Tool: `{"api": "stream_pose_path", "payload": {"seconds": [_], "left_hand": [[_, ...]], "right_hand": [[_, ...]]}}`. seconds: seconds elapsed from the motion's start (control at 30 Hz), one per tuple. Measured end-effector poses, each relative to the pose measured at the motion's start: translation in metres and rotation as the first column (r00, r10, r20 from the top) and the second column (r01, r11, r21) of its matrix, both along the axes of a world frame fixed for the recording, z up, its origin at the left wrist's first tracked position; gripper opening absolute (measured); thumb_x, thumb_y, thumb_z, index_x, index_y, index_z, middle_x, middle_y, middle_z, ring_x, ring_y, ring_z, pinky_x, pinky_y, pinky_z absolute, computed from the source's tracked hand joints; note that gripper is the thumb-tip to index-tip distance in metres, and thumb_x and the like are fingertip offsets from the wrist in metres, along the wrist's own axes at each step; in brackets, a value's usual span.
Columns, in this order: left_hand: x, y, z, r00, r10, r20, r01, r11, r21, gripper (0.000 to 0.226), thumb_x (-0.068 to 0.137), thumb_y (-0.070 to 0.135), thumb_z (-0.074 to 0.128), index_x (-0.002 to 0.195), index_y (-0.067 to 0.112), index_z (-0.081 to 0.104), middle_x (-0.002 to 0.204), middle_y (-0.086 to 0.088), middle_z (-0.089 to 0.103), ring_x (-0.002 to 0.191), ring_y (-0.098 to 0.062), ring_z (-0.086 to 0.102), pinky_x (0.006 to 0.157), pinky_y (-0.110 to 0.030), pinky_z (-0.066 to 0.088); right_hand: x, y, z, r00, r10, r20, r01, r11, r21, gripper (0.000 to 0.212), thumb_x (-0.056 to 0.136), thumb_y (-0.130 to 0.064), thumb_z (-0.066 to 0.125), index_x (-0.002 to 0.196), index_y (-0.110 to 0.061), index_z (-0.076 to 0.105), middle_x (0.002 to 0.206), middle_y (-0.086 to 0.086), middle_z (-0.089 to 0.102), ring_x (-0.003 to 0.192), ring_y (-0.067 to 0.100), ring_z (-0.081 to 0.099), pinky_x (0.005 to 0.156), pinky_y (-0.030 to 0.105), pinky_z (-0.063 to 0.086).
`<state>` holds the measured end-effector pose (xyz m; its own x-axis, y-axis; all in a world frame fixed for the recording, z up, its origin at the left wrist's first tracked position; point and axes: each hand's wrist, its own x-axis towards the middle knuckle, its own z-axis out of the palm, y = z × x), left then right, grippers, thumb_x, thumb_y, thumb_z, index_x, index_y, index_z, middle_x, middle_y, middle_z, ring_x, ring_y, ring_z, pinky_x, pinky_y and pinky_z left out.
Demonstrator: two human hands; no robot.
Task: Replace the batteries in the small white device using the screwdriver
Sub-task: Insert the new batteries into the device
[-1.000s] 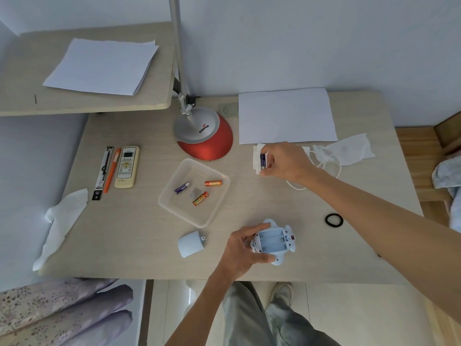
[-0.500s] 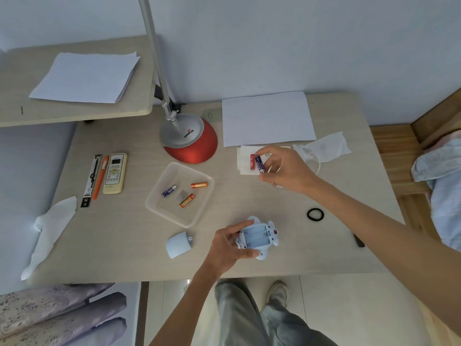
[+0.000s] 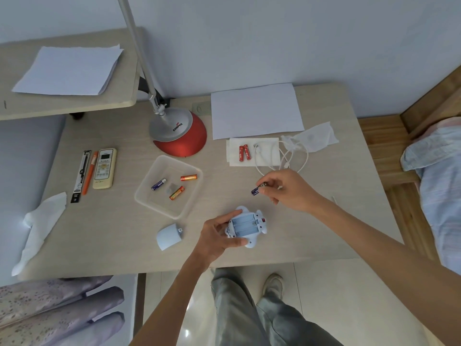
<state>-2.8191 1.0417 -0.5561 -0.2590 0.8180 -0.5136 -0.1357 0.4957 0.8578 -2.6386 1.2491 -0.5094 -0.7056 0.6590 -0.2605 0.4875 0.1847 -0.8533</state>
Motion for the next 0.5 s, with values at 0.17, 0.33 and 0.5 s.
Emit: {"api": "stream_pose_path", "payload": {"seconds": [0.17, 0.33, 0.5], "left_hand": [[0.0, -0.001, 0.0, 1.0, -0.007, -0.005, 0.007, 1.0, 0.003, 0.077, 0.067, -0.007, 0.096, 0.137, 0.01, 0.071, 0.134, 0.003, 0.073, 0.117, 0.0, 0.069, 0.093, -0.022, 0.06], [0.0, -0.001, 0.0, 1.0, -0.007, -0.012, 0.007, 1.0, 0.003, 0.077, 0.066, -0.006, 0.097, 0.137, 0.012, 0.071, 0.135, 0.001, 0.072, 0.116, 0.001, 0.069, 0.091, -0.02, 0.059], [0.001, -0.001, 0.001, 1.0, -0.003, -0.005, 0.003, 1.0, -0.001, 0.077, 0.066, -0.005, 0.098, 0.135, 0.014, 0.073, 0.132, 0.005, 0.074, 0.116, 0.001, 0.069, 0.089, -0.019, 0.059]], "right_hand": [[0.006, -0.012, -0.002, 0.997, -0.056, -0.044, 0.054, 0.997, -0.057, 0.01, 0.093, -0.012, 0.08, 0.104, -0.013, 0.079, 0.074, 0.012, 0.072, 0.069, 0.039, 0.069, 0.069, 0.043, 0.06], [0.011, -0.023, -0.004, 0.997, -0.067, -0.049, 0.061, 0.992, -0.115, 0.011, 0.093, -0.013, 0.08, 0.104, -0.014, 0.08, 0.075, 0.009, 0.073, 0.071, 0.04, 0.07, 0.066, 0.035, 0.058], [0.01, -0.035, -0.005, 0.997, -0.057, -0.048, 0.048, 0.983, -0.18, 0.013, 0.088, -0.007, 0.084, 0.1, -0.008, 0.079, 0.085, 0.015, 0.076, 0.077, 0.045, 0.071, 0.066, 0.039, 0.06]]}}
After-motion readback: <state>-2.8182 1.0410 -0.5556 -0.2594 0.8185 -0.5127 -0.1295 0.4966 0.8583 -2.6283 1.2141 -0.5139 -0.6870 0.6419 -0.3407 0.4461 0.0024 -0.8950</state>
